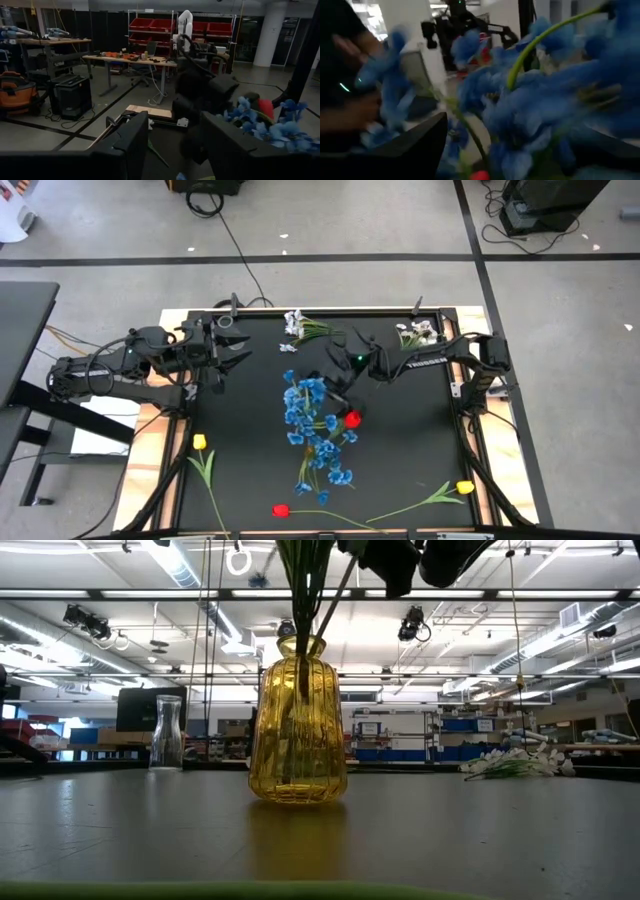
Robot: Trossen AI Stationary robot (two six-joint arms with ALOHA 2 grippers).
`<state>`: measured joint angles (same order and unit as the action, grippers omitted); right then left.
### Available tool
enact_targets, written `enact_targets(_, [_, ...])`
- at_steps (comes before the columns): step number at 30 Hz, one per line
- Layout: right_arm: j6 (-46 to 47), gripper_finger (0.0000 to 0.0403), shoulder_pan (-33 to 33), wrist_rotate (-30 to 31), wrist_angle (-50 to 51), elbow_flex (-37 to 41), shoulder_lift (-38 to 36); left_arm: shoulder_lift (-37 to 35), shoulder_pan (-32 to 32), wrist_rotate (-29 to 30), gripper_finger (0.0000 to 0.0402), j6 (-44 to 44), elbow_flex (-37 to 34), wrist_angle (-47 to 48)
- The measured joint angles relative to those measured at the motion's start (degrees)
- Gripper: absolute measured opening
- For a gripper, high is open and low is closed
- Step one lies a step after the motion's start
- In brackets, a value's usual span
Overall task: Sort flowers into vase by color
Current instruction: Put the blue flowers into the yellow vase
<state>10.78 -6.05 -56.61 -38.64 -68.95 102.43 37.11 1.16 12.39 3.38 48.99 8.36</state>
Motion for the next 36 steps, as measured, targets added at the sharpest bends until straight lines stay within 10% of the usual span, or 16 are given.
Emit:
enact_targets(16, [-12.4, 0.0327, -1.4, -4.8, 0.6, 0.0, 0.0, 0.0, 0.0, 0.0, 0.0183, 0.0, 0.0, 0.0])
enact_targets(24, [8.8, 0.0325, -4.9, -18.4, 1.8, 0.0, 0.0, 0.0, 0.0, 0.0, 0.0183, 0.0, 0.0, 0.0])
enact_targets(36, [26.4, 0.0325, -3.7, -18.3, 2.8, -3.2, 0.0, 0.0, 0.0, 0.0, 0.0183, 0.0, 0.0, 0.0])
